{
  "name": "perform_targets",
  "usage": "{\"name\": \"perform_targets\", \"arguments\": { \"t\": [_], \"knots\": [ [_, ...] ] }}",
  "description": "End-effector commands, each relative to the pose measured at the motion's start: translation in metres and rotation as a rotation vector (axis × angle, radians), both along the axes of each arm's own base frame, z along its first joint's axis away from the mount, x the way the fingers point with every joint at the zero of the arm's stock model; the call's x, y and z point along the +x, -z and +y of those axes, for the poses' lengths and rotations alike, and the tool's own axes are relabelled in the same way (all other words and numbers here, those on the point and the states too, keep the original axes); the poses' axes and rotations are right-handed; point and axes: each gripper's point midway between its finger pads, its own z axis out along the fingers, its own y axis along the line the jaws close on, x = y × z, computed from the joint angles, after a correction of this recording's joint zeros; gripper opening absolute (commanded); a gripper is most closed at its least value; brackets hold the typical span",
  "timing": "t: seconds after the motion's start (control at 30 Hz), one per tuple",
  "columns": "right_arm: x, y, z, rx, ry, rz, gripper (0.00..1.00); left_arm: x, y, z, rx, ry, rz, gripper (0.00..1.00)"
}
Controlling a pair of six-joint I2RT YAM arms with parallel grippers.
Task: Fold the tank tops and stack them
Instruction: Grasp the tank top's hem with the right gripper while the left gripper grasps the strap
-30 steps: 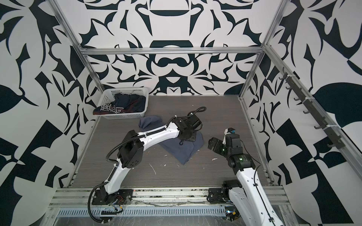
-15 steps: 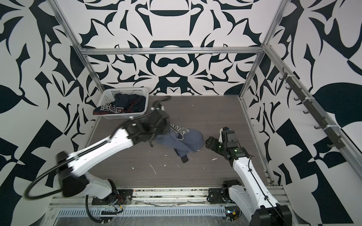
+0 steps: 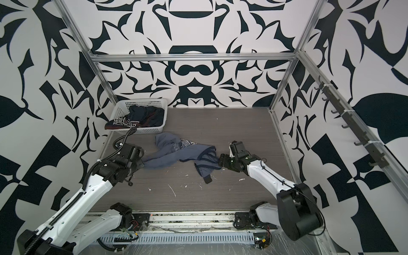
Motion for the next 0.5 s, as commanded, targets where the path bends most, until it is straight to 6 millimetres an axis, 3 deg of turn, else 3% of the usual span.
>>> {"name": "perform_targets", "arguments": {
  "t": [0.0, 0.33, 0.47],
  "knots": [
    [0.025, -0.009, 0.009, -0.019, 0.016, -0.054, 0.75, -0.005, 0.002, 0.015, 0.030, -0.056, 0.015, 0.00],
    [0.042, 0.001, 0.024, -0.005, -0.015, -0.027, 0.57, 0.007, 0.007, 0.009, 0.008, -0.026, 0.014, 0.00],
    [0.046, 0.007, 0.026, -0.039, -0.045, 0.013, 0.35, 0.013, -0.010, 0.010, 0.010, -0.025, -0.030, 0.00]
  ]
}}
